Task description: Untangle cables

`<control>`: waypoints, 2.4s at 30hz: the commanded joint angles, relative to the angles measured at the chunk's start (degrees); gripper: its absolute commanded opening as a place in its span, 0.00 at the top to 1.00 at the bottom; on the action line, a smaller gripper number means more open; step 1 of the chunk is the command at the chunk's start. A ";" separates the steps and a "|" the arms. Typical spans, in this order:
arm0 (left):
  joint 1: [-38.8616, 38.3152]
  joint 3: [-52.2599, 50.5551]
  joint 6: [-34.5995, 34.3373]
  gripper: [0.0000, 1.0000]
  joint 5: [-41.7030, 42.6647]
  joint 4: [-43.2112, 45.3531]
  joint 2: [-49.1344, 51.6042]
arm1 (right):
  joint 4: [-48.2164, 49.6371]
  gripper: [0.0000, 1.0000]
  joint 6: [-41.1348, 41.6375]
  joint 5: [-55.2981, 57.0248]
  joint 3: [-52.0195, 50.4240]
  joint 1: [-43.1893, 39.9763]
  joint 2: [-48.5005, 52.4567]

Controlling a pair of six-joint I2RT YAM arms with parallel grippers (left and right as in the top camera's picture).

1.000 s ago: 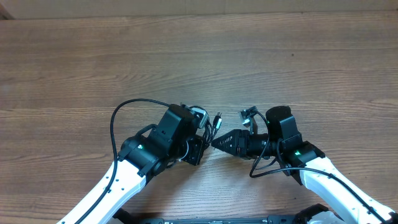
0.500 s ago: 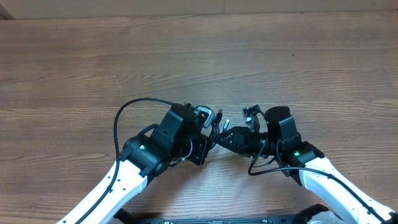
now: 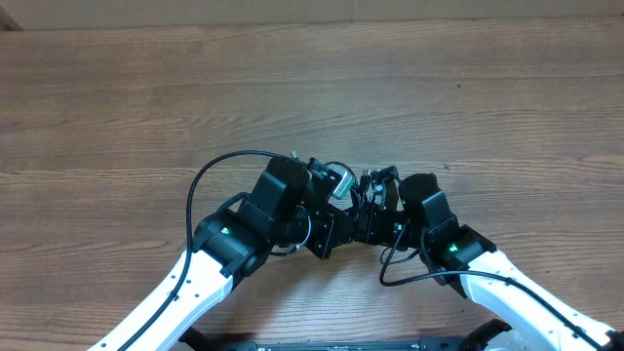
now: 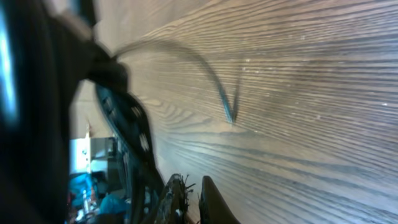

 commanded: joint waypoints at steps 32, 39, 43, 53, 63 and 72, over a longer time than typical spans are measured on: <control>32.94 0.79 0.96 0.36 -1.36 -28.33 -15.52 | 4.68 0.96 -13.20 -8.04 -0.04 -3.21 2.16; 32.92 0.79 10.56 0.55 1.86 -28.06 -12.98 | 5.31 0.96 -17.07 -16.83 -0.07 -3.21 2.16; 31.95 0.76 33.46 0.34 11.19 -29.46 -12.13 | 5.31 0.96 -17.07 -22.86 -0.07 -3.21 2.16; 31.69 0.76 37.13 0.20 11.32 -28.98 -7.02 | 7.32 0.96 -17.03 -39.32 -0.07 -3.21 2.16; 29.35 0.76 39.74 0.19 19.19 -23.85 -0.28 | 8.35 0.96 -17.05 -42.18 -0.07 -3.21 2.14; 25.90 0.76 42.25 0.43 19.06 -22.97 5.22 | 8.35 0.96 -17.05 -42.16 -0.07 -3.21 2.16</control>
